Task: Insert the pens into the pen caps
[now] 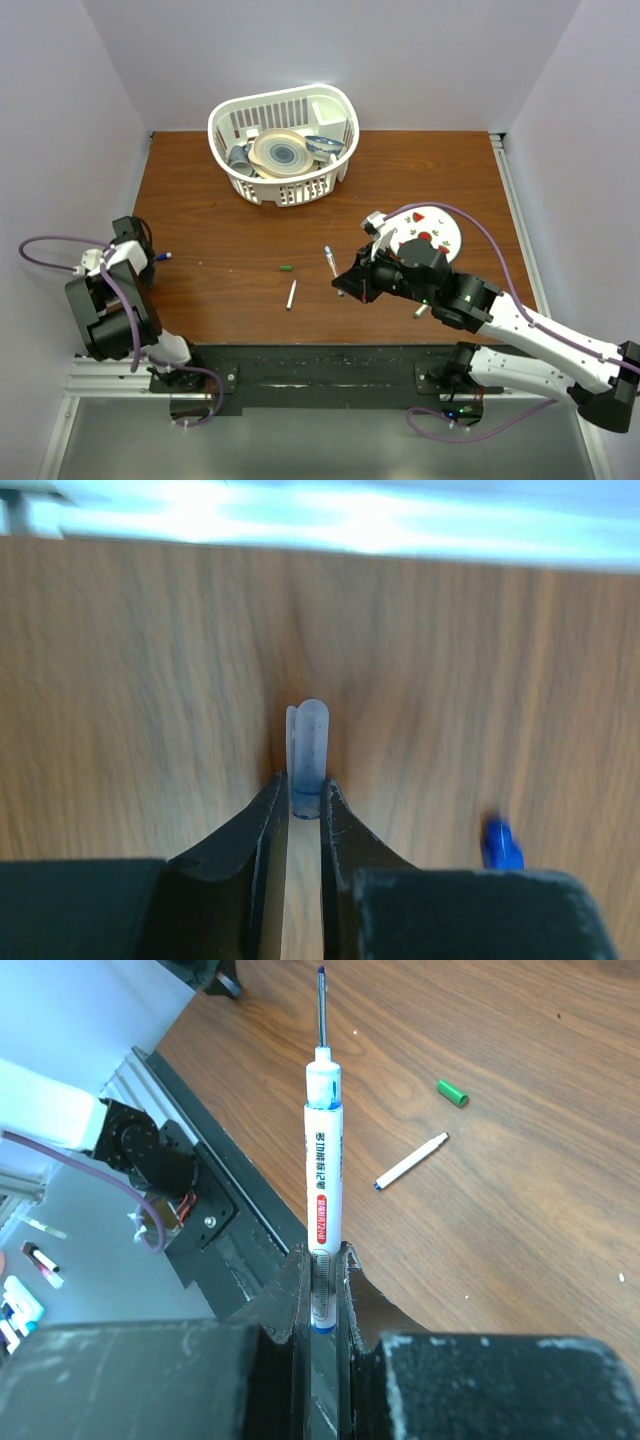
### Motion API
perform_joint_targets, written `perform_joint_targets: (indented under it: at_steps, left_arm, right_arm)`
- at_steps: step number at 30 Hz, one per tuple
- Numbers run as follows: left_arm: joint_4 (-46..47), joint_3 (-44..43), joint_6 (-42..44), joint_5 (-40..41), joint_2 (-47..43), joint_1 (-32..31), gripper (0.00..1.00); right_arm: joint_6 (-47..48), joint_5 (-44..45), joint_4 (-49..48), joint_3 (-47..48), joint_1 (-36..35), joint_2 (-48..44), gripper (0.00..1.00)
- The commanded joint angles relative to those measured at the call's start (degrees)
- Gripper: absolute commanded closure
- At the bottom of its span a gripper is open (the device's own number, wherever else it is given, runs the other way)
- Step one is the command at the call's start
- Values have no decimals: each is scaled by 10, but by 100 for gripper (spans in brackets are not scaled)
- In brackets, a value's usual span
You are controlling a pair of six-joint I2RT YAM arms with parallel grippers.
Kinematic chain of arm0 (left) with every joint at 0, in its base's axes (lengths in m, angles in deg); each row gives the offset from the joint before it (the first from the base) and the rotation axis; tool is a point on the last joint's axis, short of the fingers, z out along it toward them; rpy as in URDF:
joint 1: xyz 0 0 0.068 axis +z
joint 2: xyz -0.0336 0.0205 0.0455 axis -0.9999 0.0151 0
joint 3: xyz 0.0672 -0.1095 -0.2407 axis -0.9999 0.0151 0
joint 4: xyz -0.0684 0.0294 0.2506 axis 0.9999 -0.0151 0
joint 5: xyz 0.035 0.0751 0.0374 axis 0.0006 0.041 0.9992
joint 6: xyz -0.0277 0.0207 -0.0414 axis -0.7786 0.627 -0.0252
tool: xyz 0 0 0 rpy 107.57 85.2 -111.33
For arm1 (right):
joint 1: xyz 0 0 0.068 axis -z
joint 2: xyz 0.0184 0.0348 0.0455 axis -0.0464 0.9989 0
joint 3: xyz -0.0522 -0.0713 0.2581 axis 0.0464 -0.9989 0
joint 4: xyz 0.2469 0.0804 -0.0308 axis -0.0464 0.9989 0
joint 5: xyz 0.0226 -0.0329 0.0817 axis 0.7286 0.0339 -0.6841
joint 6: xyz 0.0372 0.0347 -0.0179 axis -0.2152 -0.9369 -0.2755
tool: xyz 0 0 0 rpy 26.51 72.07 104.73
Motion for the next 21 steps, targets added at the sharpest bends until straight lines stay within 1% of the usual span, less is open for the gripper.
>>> perform_joint_targets:
  at_steps: [1,2,4,5,7,8,9,10,14,16,19,21]
  left_arm:
    - [6,39,16,-99,-47,-57,100]
    - [8,43,9,-104,-55,-112,100]
    - [2,58,-7,-104,-75,-174,100]
    - [3,63,-24,-101,-80,-236,100]
    - [3,70,-37,-102,-85,-286,100]
    - [5,69,-33,-102,-84,-325,100]
    - [8,62,-30,-100,-84,-344,100]
    - [10,57,-23,-90,-81,-379,100]
    - [8,46,3,-83,-63,-430,100]
    - [11,47,24,-82,-46,-442,100]
    - [27,54,60,-102,-16,-445,100]
    - [34,58,69,-106,-5,-446,100]
  right_arm:
    - [-7,14,-6,7,-1,-20,100]
    - [-8,14,-6,6,-1,-20,100]
    - [-9,19,-6,2,-2,-25,100]
    - [-11,20,-6,1,-2,-27,100]
    - [-14,22,-7,-2,-1,-30,100]
    - [-18,19,-8,-2,-1,-32,100]
    - [-20,18,-8,-2,-2,-32,100]
    - [-22,15,-6,-2,-1,-32,100]
    - [-28,18,-6,-8,-2,-40,100]
    - [-29,19,-5,-10,-1,-46,100]
    - [-30,20,-5,-11,-1,-50,100]
    - [-30,20,-4,-12,-1,-52,100]
